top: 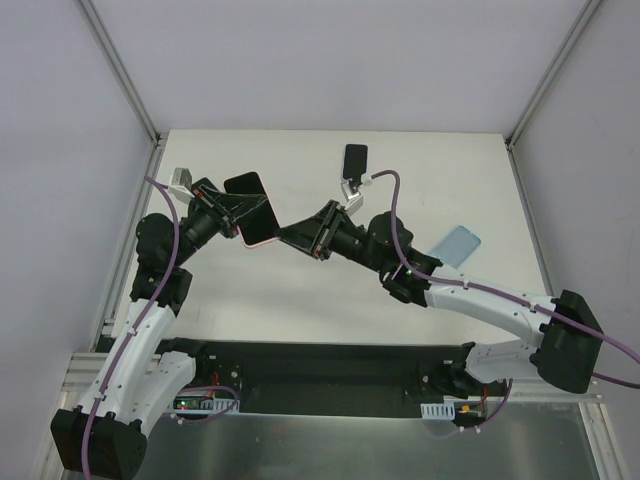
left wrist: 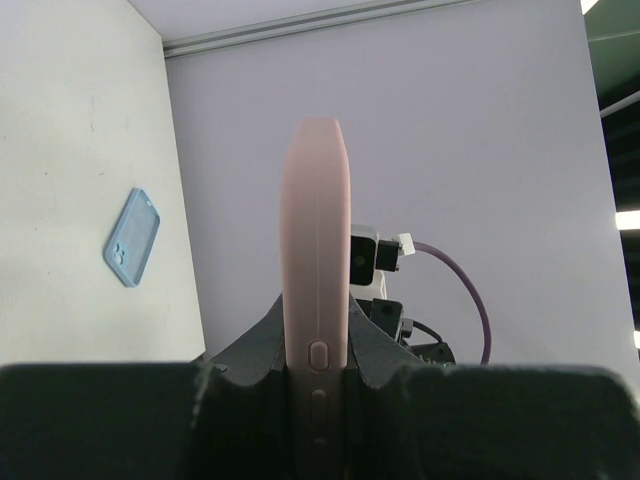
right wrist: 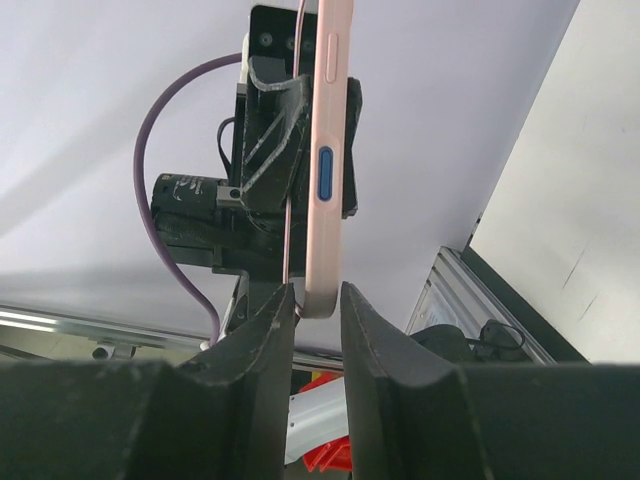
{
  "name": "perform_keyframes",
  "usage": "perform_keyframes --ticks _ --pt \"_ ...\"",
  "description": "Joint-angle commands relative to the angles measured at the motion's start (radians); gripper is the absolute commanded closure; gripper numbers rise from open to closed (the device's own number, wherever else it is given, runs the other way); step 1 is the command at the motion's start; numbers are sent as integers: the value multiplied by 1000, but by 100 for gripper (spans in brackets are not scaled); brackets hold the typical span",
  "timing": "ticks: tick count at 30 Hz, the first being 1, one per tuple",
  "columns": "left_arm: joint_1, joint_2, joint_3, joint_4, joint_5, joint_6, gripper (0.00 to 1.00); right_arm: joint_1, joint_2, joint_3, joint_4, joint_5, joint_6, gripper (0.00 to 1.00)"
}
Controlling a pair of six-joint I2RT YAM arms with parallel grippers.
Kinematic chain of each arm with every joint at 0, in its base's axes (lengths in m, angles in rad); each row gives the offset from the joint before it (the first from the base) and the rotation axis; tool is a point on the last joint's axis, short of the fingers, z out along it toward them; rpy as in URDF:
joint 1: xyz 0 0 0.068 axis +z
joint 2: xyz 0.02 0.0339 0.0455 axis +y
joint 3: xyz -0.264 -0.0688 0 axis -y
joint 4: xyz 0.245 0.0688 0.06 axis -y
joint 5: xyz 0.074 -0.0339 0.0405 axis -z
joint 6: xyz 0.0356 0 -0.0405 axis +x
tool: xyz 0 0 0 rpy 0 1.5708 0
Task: Take the phone out of the phone case
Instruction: Remove the phone case from the phone.
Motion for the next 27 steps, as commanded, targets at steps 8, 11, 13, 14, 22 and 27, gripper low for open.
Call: perform_keyframes --ticks 8,11,13,14,22,27 --pt "14 -27 45 81 -4 -16 100 -11 42 79 75 -37 -3 73" --pt "14 -26 46 81 -4 -16 100 -11 53 76 97 -48 14 73" --pt "14 -26 46 82 -4 -16 100 -11 54 72 104 -51 17 73" --pt "14 -23 46 82 -4 -14 100 -11 54 69 107 -51 20 73" --pt "17 -13 52 84 -11 -11 100 -11 22 29 115 -40 28 74" --pt "20 -10 58 84 -11 -11 100 -11 4 9 120 -36 31 74"
